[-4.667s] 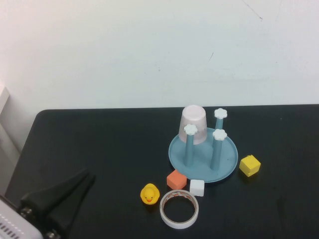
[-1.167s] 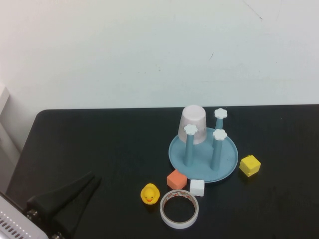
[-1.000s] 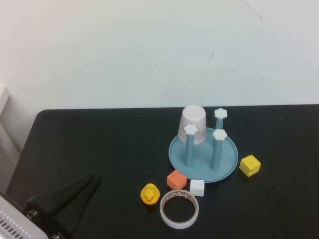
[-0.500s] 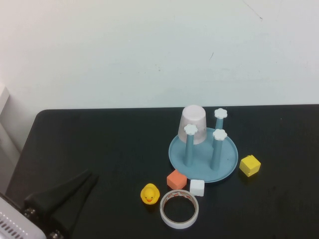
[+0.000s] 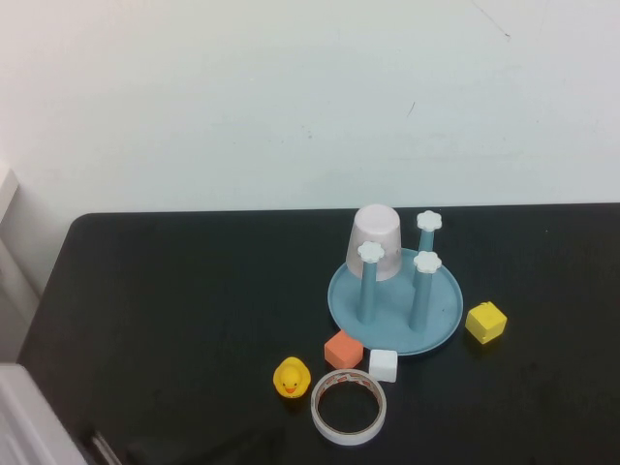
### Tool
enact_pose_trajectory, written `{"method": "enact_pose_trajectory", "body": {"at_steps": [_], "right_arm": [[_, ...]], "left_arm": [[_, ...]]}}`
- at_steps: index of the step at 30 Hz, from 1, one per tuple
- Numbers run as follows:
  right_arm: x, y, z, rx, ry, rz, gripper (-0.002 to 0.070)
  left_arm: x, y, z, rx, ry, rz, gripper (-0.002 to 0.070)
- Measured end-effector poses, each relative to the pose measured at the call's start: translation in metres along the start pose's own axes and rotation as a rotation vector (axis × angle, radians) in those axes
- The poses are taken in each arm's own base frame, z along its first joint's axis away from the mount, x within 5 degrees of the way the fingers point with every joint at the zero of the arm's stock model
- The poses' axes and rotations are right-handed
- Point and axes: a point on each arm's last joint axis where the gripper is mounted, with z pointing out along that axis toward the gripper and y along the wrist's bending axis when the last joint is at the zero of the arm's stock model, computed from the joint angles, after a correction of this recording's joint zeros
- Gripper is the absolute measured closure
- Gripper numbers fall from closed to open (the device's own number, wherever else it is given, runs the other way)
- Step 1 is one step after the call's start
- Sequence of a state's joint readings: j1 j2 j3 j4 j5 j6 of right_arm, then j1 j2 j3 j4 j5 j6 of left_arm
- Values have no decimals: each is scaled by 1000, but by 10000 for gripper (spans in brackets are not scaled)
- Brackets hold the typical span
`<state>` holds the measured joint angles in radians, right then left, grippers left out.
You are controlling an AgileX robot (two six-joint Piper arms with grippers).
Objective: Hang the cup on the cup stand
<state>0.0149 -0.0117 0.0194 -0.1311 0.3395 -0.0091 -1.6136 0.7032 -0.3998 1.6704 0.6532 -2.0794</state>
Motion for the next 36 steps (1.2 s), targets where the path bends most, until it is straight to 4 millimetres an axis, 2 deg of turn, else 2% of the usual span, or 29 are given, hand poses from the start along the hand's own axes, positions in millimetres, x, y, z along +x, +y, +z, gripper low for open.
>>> {"method": "enact_pose_trajectory", "body": {"at_steps": [7, 14, 19, 24, 28, 32, 36], "right_arm": [[0, 0, 0, 0, 0, 0, 666], [0, 0, 0, 0, 0, 0, 666], [0, 0, 0, 0, 2, 0, 666], [0, 0, 0, 0, 2, 0, 666], [0, 0, 0, 0, 2, 0, 666], [0, 0, 0, 0, 2, 0, 666], [0, 0, 0, 0, 2, 0, 666]], "left_arm": [[12, -14, -1, 143, 157, 83, 676], [3, -34, -6, 301, 264, 222, 676], [-1, -37, -4, 384, 269, 379, 676], [-14, -20, 7, 329, 115, 426, 676], [-11, 11, 15, 173, -29, 478, 676], [1, 41, 8, 12, -75, 489, 676], [14, 66, -11, -158, -99, 472, 676]]}}
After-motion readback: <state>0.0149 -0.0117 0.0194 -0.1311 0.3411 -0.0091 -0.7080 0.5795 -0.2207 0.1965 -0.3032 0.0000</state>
